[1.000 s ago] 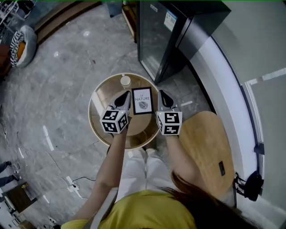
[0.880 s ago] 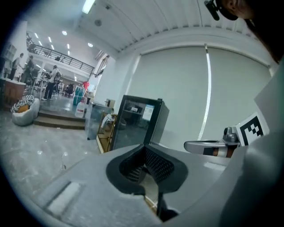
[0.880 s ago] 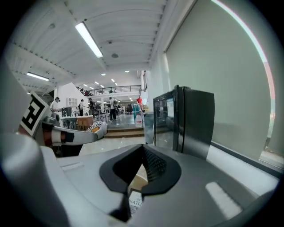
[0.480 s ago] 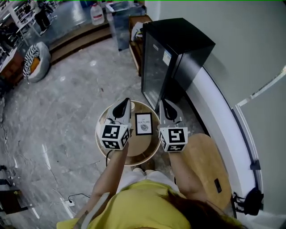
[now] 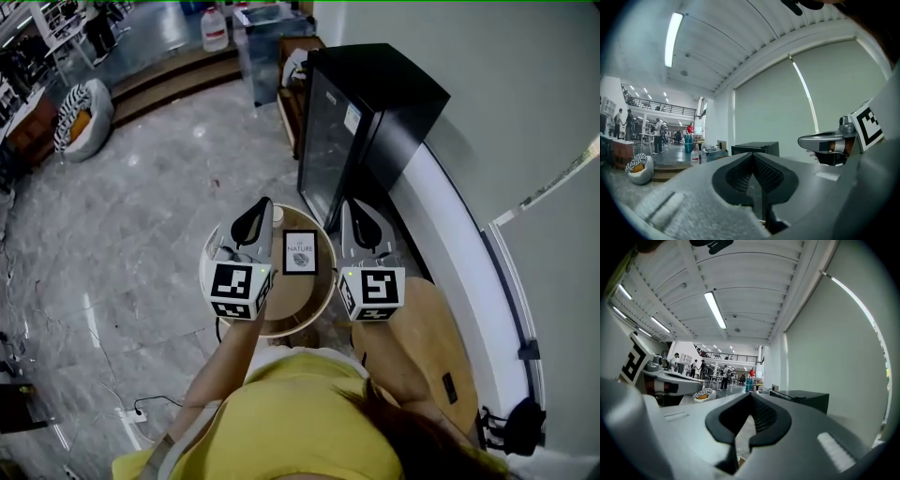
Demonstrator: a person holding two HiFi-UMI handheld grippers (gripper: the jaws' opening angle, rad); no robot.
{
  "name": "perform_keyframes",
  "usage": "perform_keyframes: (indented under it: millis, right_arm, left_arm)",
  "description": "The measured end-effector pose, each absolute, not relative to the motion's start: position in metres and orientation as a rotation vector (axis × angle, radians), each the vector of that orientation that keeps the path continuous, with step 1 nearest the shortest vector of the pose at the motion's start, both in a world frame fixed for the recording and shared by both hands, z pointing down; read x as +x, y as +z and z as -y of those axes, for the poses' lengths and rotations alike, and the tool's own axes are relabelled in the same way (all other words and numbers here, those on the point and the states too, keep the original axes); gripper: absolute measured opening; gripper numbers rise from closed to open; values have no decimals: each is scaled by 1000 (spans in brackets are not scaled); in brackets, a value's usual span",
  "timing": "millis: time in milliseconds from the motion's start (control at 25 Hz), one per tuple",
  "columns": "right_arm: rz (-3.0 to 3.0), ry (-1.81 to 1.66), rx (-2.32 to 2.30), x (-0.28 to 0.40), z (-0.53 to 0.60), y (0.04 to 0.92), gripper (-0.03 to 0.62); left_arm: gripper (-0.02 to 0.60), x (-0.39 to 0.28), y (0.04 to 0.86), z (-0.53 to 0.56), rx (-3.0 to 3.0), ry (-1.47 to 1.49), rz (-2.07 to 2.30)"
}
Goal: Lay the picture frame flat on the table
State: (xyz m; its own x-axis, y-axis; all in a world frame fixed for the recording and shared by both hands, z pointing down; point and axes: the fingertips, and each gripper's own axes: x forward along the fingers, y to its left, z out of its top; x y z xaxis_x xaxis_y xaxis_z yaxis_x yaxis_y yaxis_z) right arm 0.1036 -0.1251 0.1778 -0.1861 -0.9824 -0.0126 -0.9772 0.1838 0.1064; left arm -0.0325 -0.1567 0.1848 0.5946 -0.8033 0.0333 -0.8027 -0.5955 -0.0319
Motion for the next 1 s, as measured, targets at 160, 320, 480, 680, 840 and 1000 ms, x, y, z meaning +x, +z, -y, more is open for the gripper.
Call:
perform_keyframes:
  millis: [160,320,480,680,840,1000]
  right_arm:
    - [2390,-104,1964,103,110,188,0]
    - [2403,-125,1958,102,98,188,0]
    - [2417,-152,1948,102,93,184,0]
    - [2428,-156,1932,103,88,183,0]
    - [2439,-151,1913,105,87,188,0]
    - [2448,-152,1892,107,85,194,0]
  left_arm:
    - [2,-33,194,140,-2819,-47,-1415]
    - [2,-30,192,130,-2813,-34,-1396]
    - [2,-24,186,124,-2807,-17,-1375]
    - [2,-20,184,115,-2807,-20,-1380]
    - [2,-15,189,112,-2805,-23,-1387]
    - [2,-10,195,109,-2805,-32,-1387]
